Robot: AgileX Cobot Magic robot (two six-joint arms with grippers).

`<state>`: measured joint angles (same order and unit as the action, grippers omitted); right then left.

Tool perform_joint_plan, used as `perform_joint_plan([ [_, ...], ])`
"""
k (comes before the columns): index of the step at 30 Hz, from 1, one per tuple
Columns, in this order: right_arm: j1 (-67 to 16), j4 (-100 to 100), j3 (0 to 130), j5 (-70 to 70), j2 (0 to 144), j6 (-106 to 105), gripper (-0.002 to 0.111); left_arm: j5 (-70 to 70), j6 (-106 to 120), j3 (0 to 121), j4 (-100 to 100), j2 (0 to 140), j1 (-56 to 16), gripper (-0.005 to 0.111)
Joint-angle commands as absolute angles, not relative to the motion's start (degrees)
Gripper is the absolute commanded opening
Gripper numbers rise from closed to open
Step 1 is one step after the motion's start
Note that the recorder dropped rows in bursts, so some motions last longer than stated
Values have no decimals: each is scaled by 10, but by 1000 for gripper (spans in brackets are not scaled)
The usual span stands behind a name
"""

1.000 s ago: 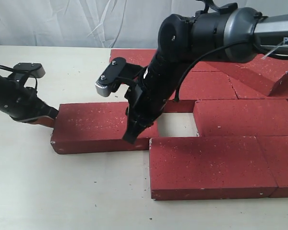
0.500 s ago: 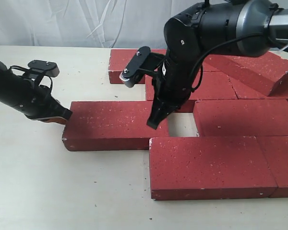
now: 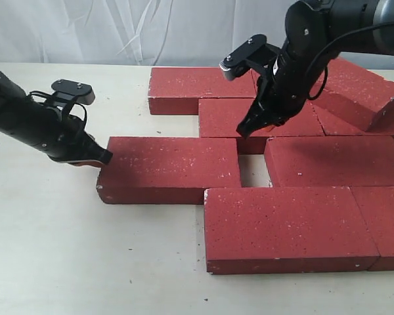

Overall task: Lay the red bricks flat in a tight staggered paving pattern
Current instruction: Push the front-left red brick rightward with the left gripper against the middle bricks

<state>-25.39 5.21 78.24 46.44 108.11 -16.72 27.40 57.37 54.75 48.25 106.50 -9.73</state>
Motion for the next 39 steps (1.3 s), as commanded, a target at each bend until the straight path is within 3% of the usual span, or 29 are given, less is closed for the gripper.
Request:
perform_joint_plan([
  [1,-245,42,780,457,1076,-165,-1,265,577,548,498,1067,-110,0],
  [39,-245,31,780,452,1076,-165,-1,248,578,602,499,1129,-207,0],
])
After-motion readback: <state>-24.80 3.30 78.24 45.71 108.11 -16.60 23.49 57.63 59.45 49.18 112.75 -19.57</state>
